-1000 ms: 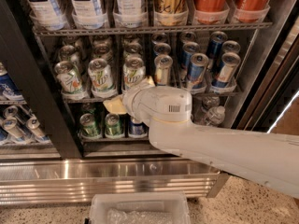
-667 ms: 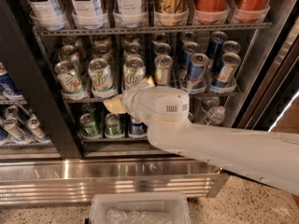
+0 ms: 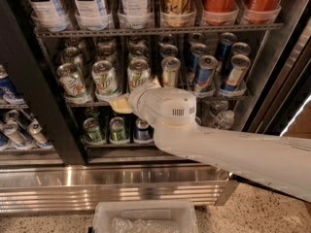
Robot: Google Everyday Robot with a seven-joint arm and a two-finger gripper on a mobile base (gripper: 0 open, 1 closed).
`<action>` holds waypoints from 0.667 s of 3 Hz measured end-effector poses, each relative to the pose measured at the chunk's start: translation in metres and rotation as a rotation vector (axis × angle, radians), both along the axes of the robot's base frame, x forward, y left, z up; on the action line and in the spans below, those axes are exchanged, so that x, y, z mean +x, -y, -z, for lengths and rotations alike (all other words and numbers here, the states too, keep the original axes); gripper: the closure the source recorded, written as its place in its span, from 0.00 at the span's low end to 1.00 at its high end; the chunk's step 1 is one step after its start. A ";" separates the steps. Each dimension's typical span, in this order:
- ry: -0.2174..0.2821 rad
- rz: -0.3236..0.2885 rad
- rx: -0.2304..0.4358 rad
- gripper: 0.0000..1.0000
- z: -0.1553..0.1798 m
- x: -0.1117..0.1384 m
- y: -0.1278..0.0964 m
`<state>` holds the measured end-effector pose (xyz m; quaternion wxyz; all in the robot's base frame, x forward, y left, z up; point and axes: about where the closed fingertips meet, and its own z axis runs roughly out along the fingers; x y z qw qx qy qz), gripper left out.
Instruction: Pick 7up can from middle shelf of fridge
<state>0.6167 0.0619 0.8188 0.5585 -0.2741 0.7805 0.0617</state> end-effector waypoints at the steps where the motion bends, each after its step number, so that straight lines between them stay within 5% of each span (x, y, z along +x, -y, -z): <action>1: 0.016 0.007 0.003 0.14 -0.006 0.000 0.004; 2: 0.035 0.014 0.006 0.15 -0.015 0.002 0.007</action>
Offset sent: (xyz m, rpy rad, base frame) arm 0.0027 -0.0122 0.0249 0.0416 -0.0440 -0.0368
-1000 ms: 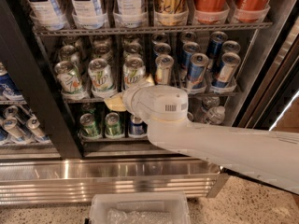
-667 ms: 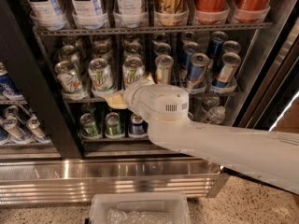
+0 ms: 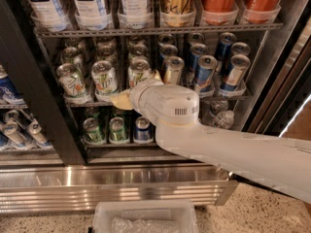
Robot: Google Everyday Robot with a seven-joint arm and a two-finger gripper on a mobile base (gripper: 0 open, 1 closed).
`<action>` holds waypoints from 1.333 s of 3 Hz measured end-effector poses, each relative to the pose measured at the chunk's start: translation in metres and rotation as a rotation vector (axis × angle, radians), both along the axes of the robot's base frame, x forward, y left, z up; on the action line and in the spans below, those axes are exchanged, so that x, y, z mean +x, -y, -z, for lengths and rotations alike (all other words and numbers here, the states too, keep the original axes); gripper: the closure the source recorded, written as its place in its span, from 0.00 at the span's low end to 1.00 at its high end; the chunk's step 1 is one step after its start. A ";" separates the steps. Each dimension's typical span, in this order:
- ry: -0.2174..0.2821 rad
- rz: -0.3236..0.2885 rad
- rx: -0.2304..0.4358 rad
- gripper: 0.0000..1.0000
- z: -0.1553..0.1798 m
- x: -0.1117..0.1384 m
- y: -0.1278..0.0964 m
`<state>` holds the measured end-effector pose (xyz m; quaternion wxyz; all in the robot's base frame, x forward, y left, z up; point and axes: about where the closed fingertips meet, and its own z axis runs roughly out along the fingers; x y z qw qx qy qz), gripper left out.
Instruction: Pick 7up can from middle shelf of fridge
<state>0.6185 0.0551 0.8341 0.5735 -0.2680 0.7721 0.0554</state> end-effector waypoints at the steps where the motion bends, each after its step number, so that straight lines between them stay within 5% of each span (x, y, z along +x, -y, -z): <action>1: 0.008 0.007 0.004 0.15 -0.004 0.003 0.003; 4: 0.001 0.006 0.011 0.20 -0.001 0.011 0.000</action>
Offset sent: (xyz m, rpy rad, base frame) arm 0.0106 -0.0027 0.0046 0.0421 0.0032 -0.0231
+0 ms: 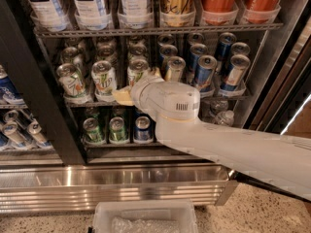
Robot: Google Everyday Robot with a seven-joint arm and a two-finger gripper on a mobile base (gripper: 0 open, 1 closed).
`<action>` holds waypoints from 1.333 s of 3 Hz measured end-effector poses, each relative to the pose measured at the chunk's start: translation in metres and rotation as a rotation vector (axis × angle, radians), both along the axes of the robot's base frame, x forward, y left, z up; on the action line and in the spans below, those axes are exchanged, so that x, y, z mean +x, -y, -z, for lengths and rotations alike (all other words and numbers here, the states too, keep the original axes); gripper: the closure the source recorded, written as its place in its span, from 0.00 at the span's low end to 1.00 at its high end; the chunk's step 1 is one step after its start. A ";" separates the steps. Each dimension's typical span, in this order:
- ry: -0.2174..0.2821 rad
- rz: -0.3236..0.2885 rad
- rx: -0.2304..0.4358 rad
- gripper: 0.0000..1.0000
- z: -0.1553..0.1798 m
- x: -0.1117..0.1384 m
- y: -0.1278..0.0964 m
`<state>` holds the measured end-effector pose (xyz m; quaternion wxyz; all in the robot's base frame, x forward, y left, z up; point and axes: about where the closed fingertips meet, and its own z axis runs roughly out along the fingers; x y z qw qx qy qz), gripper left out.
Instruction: Pick 7up can from middle shelf of fridge
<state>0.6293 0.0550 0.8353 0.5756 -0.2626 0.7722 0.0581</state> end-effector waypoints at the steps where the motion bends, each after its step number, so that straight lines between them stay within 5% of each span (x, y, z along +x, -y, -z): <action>1: 0.001 0.006 0.003 0.20 0.000 0.004 0.002; 4: 0.001 0.028 0.010 0.22 -0.001 0.011 0.011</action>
Offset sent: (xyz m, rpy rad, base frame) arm 0.0130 -0.0070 -0.0022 0.0379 0.0150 -0.0445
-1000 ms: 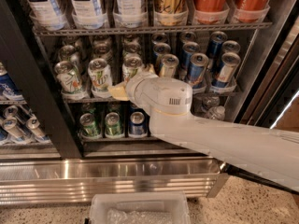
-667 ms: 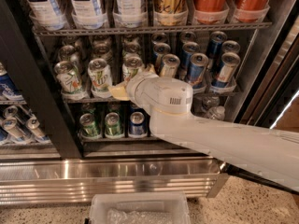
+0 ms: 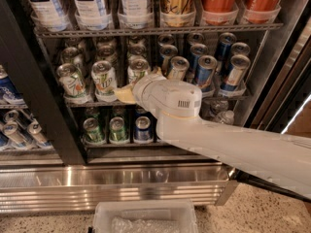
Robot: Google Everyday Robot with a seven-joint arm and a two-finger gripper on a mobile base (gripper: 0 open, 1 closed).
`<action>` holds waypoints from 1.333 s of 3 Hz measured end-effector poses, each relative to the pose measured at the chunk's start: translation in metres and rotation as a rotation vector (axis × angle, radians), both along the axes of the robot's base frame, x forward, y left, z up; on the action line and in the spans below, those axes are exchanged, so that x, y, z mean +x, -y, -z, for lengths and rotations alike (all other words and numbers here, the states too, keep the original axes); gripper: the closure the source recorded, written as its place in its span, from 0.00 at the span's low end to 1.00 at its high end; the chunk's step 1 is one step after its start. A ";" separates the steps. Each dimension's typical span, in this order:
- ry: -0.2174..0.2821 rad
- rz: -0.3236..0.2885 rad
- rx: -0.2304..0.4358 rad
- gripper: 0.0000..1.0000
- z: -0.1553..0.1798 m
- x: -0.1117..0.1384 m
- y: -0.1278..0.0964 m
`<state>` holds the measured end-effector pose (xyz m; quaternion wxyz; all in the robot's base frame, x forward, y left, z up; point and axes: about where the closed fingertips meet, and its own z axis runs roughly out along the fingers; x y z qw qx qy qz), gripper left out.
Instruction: Pick 7up can from middle shelf of fridge
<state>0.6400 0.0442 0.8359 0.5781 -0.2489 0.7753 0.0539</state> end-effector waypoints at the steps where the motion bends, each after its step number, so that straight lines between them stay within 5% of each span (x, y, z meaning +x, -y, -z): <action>1: 0.010 0.005 0.023 0.41 -0.002 0.005 0.004; 3: 0.010 0.005 0.023 0.88 -0.002 0.005 0.004; 4: 0.010 0.004 0.023 1.00 -0.002 0.005 0.004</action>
Offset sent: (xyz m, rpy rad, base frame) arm 0.0046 -0.0035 0.0022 0.0213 -0.0090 -0.0041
